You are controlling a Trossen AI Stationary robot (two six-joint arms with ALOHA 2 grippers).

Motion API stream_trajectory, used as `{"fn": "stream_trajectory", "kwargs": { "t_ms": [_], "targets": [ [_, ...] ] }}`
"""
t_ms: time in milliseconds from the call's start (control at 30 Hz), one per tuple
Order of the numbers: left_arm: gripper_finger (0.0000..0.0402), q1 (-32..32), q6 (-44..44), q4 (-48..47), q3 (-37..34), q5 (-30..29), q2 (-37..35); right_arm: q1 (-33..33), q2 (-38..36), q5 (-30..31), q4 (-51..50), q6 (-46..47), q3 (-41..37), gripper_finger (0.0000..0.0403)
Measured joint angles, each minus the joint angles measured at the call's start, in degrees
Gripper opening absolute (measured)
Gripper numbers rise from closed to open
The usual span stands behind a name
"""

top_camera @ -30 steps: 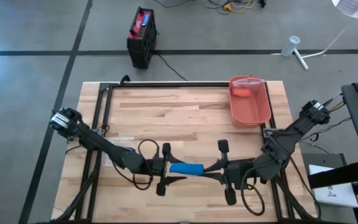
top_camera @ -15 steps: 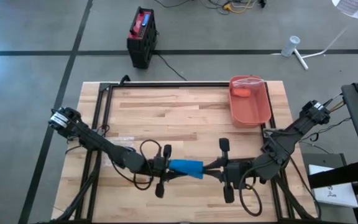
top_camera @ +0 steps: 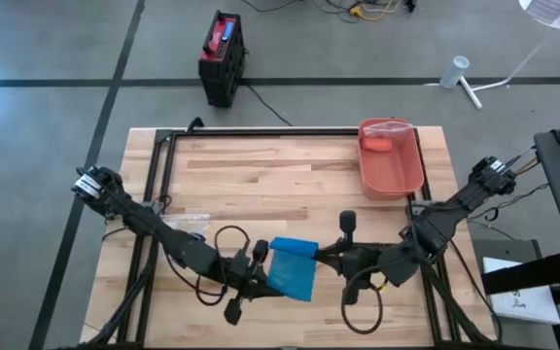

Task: Roll bandage
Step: Roll the blue bandage

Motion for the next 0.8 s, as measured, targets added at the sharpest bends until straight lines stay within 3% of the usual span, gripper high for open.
{"fn": "stream_trajectory", "kwargs": {
  "t_ms": [200,433,800],
  "targets": [
    [0.0001,-0.7,-0.9,1.2,0.2,-0.1,-2.5,0.0,0.0,-1.4,-5.2,4.7,-0.2,0.0002],
    [0.0001,-0.3,-1.2,4.6,0.2,-0.5,-3.0,0.0,0.0,-3.4,-4.5,7.4,-2.5,0.0002],
    [0.0001,0.2,-1.1,5.6,0.2,-11.6,-3.0,0.0,1.2,-7.1,-4.5,12.0,-3.8,0.0002]
  ]
}}
